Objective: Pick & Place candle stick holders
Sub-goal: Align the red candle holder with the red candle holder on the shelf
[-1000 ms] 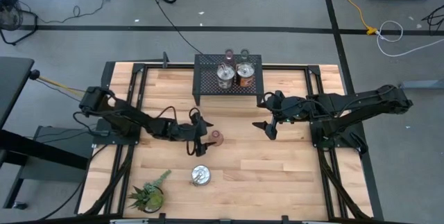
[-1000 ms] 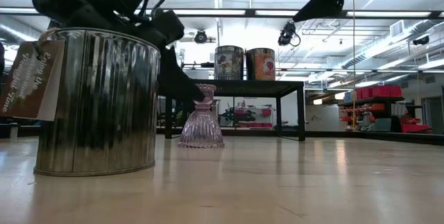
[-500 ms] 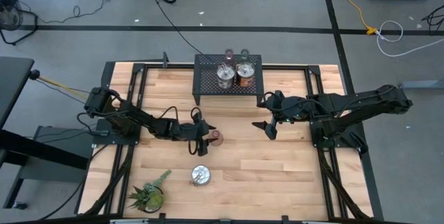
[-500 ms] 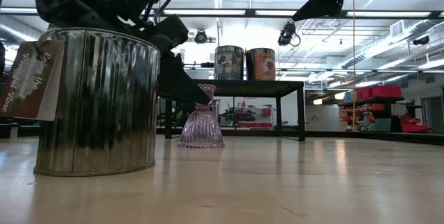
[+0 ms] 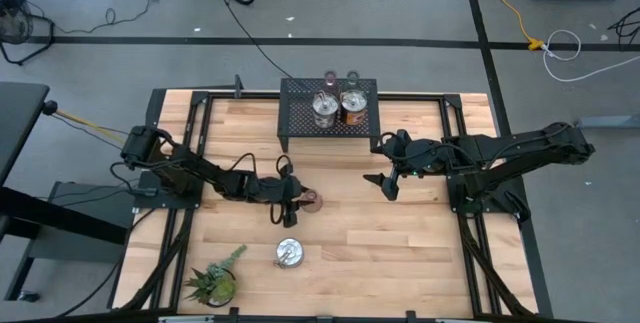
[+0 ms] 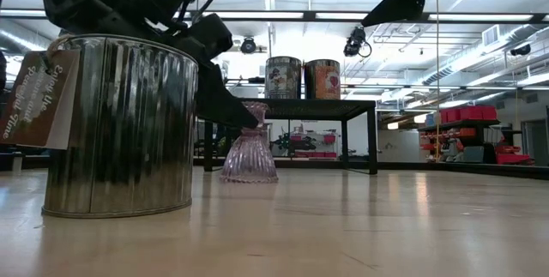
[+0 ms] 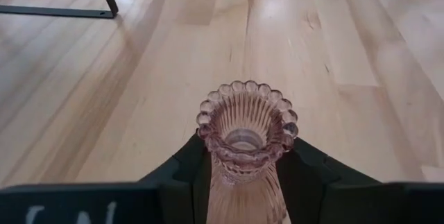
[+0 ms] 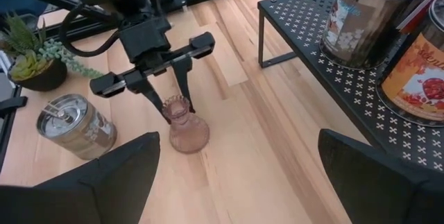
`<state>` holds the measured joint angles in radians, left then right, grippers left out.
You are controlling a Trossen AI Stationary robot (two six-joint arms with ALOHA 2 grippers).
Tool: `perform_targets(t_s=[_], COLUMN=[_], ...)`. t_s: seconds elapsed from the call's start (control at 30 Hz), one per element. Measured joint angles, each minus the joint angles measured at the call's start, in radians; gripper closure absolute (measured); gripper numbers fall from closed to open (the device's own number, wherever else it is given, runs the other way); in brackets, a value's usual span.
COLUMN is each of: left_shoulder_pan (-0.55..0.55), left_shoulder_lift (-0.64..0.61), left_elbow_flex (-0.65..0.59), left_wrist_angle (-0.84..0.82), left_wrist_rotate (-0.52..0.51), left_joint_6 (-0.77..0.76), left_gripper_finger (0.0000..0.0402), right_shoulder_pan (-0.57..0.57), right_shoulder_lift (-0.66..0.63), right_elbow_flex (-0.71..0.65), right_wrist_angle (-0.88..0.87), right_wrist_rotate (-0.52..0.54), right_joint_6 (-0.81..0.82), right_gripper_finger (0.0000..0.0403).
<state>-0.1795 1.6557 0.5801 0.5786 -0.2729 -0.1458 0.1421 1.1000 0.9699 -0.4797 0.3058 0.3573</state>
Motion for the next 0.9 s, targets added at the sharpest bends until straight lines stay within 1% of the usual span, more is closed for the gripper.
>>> perform_targets(t_s=[0.13,0.27,0.33,0.47,0.57,0.67,0.73,0.83,0.9], left_shoulder_pan=[-0.001,-0.002,-0.001,0.006,0.025,0.066,0.109,0.199,0.271], left_shoulder_lift=[-0.050,-0.164,-0.236,-0.413,-0.557,-0.687,-0.753,-0.818,-0.841], left_elbow_flex=[0.002,0.002,0.002,0.003,0.003,0.004,0.004,0.004,0.004], left_wrist_angle=[-0.004,-0.059,-0.099,-0.233,-0.316,-0.368,-0.413,-0.432,-0.433], left_wrist_rotate=[0.000,0.000,-0.004,-0.072,-0.096,-0.140,-0.179,-0.194,-0.177], left_joint_6=[0.000,0.000,0.001,0.021,0.044,0.101,0.136,0.182,0.200], left_gripper_finger=[0.0270,0.0270,0.0270,0.0270,0.0270,0.0270,0.0270,0.0270,0.0270], right_shoulder_pan=[0.000,0.000,0.000,0.000,0.000,0.000,0.000,0.000,0.000], right_shoulder_lift=[0.000,0.000,0.000,0.000,0.000,0.000,0.000,0.000,0.000], right_elbow_flex=[0.000,0.000,0.000,0.000,0.000,0.000,0.000,0.000,0.000], right_wrist_angle=[-0.001,-0.008,-0.010,-0.010,-0.010,-0.010,-0.009,-0.008,-0.008], right_wrist_rotate=[0.000,0.000,0.000,0.000,0.000,0.000,0.000,0.001,0.019], right_joint_6=[0.000,0.000,0.000,0.000,0.000,0.000,0.000,0.000,0.000], right_gripper_finger=[0.0014,0.0014,0.0014,0.0014,0.0014,0.0014,0.0014,0.0014,0.0014])
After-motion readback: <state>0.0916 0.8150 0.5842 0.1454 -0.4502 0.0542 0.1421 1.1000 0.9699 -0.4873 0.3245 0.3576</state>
